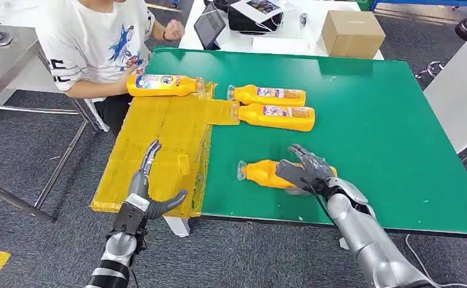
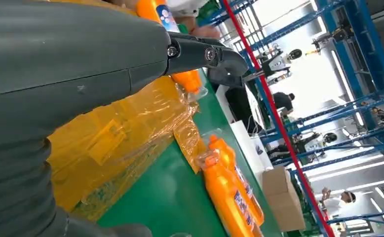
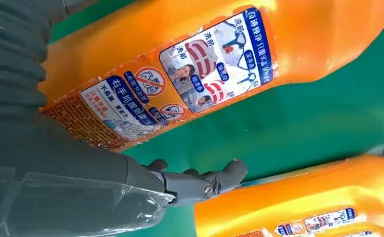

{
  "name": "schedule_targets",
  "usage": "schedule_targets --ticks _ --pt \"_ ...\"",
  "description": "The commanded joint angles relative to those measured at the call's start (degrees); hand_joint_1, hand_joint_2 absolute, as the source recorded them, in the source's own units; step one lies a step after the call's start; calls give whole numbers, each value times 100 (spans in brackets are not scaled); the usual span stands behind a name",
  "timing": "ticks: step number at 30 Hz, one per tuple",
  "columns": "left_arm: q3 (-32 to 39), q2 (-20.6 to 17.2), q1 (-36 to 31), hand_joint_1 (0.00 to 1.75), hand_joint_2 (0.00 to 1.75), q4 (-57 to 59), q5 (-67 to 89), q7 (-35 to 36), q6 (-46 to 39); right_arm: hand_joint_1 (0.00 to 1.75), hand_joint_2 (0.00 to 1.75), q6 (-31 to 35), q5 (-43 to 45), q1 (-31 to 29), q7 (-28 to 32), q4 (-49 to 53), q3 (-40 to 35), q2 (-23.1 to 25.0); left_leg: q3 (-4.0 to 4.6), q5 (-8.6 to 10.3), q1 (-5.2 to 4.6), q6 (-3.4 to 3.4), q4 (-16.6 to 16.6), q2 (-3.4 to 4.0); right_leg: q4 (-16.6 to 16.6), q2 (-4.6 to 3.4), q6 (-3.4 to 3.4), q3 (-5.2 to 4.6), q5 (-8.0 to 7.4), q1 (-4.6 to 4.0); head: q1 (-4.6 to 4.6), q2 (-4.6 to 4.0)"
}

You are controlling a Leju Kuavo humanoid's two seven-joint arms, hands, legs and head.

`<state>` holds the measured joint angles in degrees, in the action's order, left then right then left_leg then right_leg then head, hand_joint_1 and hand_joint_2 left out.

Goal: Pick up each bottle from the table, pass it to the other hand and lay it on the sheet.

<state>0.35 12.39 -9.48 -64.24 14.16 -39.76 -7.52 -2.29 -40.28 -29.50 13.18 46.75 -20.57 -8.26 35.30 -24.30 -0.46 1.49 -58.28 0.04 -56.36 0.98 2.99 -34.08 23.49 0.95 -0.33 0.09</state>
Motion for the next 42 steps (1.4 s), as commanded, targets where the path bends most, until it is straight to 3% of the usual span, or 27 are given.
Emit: schedule_targets --ticks 1,7,13,14,15,16,17,20,27,36,42 --pt "-9 -36 -326 0 175 533 -64 47 38 0 175 -326 -71 -430 -108 -835 -538 -74 -24 -7 8 -13 6 2 8 -10 -14 24 4 -8 -2 0" --pt "-124 -20 -540 0 175 1049 -30 24 27 0 175 -1268 -60 -809 109 -1360 -1272 -417 -17 -1 4 -8 4 -8 5 3 -9 18 2 -3 0 0" --pt "-198 35 -661 0 175 1321 -168 -18 83 0 175 -2053 127 -1036 1 -1182 -2151 -1006 -35 -1 10 -11 5 -22 14 12 -13 42 4 -8 0 0" --pt "-208 41 -682 0 175 1363 -189 -24 82 16 175 -2186 278 -1059 -56 -1089 -2294 -1120 -34 1 3 -6 4 -21 9 15 -7 37 5 -2 0 0" --pt "-219 52 -701 0 175 1396 -204 -24 74 131 175 -2309 350 -1097 -101 -992 -2462 -1245 -34 1 1 -4 1 -22 8 17 -5 37 5 0 0 0" --pt "-241 62 -722 0 175 1426 -238 -24 66 161 175 -2485 585 -1136 -177 -850 -2653 -1421 -39 1 5 -7 2 -30 12 22 -9 46 5 -4 2 0" --pt "-260 65 -735 0 175 1437 -260 -24 57 173 175 -2598 657 -1178 -221 -735 -2811 -1550 -38 1 5 -7 1 -30 13 22 -8 45 5 -4 0 0" --pt "-316 75 -768 0 175 1466 -319 -24 41 175 175 -2714 1016 -1201 -410 -415 -3117 -1870 -39 3 6 -9 2 -44 14 32 -10 51 7 -5 0 0" --pt "-350 99 -759 0 175 1449 -386 -24 48 175 175 -2639 1310 -1234 -629 -183 -3479 -2071 -40 1 2 -2 -1 -35 12 19 -6 54 2 -2 0 0" --pt "-318 97 -670 0 175 1322 -391 -24 29 175 175 -1440 1296 -835 -619 -236 -3321 -1728 -53 1 10 -7 7 -27 26 10 -11 66 -1 -10 -2 0" --pt "-318 97 -670 0 175 1322 -391 -24 29 175 175 -1440 1296 -835 -619 -236 -3321 -1728 -53 1 10 -7 7 -27 26 10 -11 66 -1 -10 -2 0"
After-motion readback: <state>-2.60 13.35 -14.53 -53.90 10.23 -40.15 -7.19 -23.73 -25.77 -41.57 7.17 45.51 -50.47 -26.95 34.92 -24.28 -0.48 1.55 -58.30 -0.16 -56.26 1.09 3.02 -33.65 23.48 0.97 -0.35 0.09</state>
